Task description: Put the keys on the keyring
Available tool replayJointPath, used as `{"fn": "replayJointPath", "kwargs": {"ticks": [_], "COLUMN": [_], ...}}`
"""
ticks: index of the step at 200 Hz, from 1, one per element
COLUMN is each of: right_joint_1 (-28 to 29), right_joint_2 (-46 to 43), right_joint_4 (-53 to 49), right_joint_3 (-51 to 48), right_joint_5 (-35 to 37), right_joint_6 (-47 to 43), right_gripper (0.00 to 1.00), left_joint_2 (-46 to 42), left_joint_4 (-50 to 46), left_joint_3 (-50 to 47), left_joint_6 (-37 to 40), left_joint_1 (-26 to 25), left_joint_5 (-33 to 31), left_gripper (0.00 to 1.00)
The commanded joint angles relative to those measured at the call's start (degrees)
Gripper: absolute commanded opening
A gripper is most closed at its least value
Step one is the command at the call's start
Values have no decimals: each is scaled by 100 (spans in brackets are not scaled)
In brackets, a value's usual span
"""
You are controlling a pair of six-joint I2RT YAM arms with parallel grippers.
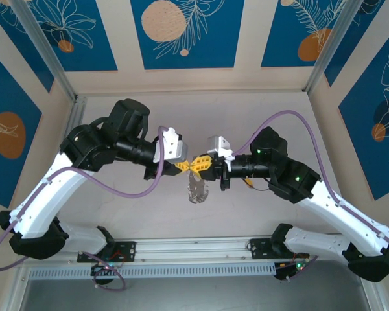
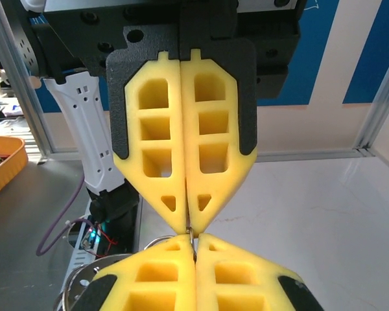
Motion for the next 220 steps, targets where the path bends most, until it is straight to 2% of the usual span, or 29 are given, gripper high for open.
{"fn": "replayJointPath", "kwargs": {"ticks": [1,13,24,56,72,145,220], "right_joint_1": [68,60,27,-62,-96,-159,-151], "right_joint_2": [-241,-467,-627,-845,-886,-696,-537], "right_joint_4": [566,993,1309,2078,2629,4130,4397], "right_joint_3": [-146,-388,-539,-799,-944,-1155,-1148], "right_joint_5": [140,49,-60,-496,-678,-934,-1005], "right_joint_6": [-89,-29,89,513,766,1421,1602], "right_gripper": [0,0,0,0,0,0,0], "left_joint_2": [-116,-181,-299,-910,-1039,-1207,-1175], "left_joint_4": [488,632,882,2279,2750,3601,4393], "left_joint_3": [-258,-407,-580,-1305,-1463,-1651,-1929], "left_joint_6": [-122,-238,-395,-1231,-1587,-2131,-2494], "left_joint_1": [-79,-19,99,742,883,886,886], "left_joint_5": [143,337,648,1824,2220,2659,2849], "left_gripper": [10,22,26,29,30,29,26]}}
